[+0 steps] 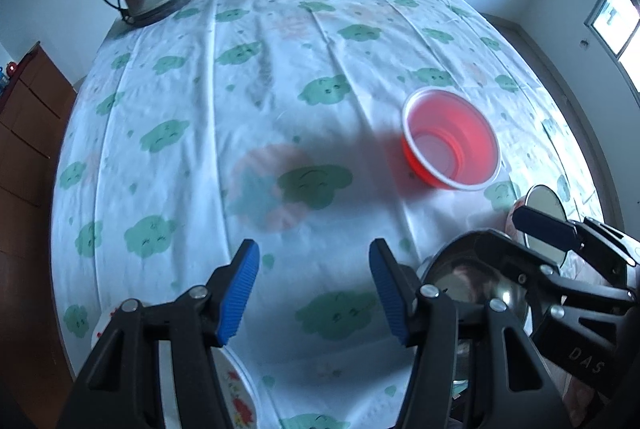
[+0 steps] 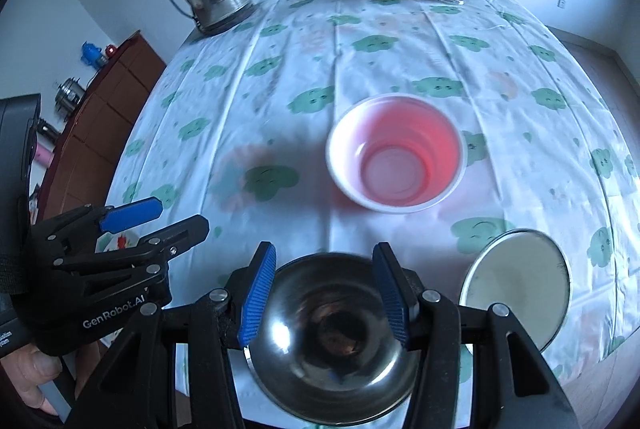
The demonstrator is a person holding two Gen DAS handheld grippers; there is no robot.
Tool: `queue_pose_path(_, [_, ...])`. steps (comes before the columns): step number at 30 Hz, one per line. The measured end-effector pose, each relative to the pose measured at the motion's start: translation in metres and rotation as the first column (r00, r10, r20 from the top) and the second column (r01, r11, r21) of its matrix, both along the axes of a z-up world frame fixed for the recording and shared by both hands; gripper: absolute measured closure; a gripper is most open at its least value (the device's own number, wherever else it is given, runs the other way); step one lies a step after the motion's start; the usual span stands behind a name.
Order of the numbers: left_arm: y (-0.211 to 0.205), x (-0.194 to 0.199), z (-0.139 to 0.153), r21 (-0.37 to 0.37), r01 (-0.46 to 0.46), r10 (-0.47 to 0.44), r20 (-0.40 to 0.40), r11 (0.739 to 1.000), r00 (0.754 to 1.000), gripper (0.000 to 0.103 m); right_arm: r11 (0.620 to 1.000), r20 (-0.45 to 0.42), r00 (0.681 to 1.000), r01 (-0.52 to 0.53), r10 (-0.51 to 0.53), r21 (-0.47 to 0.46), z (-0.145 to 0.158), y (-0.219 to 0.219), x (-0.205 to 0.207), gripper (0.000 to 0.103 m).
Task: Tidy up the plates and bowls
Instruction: 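Move both tools past the steel bowl to the pink plastic bowl rim, then close the right tool on the pink bowl rim while the left tool grips the opposite rim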
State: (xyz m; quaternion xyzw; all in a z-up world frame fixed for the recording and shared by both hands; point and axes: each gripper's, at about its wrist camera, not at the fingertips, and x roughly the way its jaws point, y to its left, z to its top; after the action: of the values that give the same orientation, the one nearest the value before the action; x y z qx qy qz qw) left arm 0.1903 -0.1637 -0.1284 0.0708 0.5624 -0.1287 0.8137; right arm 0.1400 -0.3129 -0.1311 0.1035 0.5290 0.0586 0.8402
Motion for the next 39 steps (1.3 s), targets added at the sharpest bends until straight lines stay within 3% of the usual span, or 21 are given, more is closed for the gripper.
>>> queue_pose_path(16, [-0.059, 0.035, -0.002, 0.012, 0.056, -0.056, 0.001, 0.998, 0.998, 0.045, 0.995, -0.026, 0.995, 0.100, -0.100, 0.018, -0.010, -0.065, 0.033, 0.050])
queue_pose_path(36, [-0.090, 0.068, -0.032, 0.048, 0.070, -0.068, -0.056, 0.996, 0.996, 0.045, 0.993, -0.104, 0.988, 0.116, -0.112, 0.033, -0.035, -0.092, 0.071, 0.050])
queue_pose_path(39, [-0.092, 0.070, -0.034, 0.051, 0.071, -0.068, -0.059, 0.996, 0.996, 0.045, 0.994, -0.116, 0.988, 0.104, -0.100, 0.032, -0.037, -0.093, 0.077, 0.057])
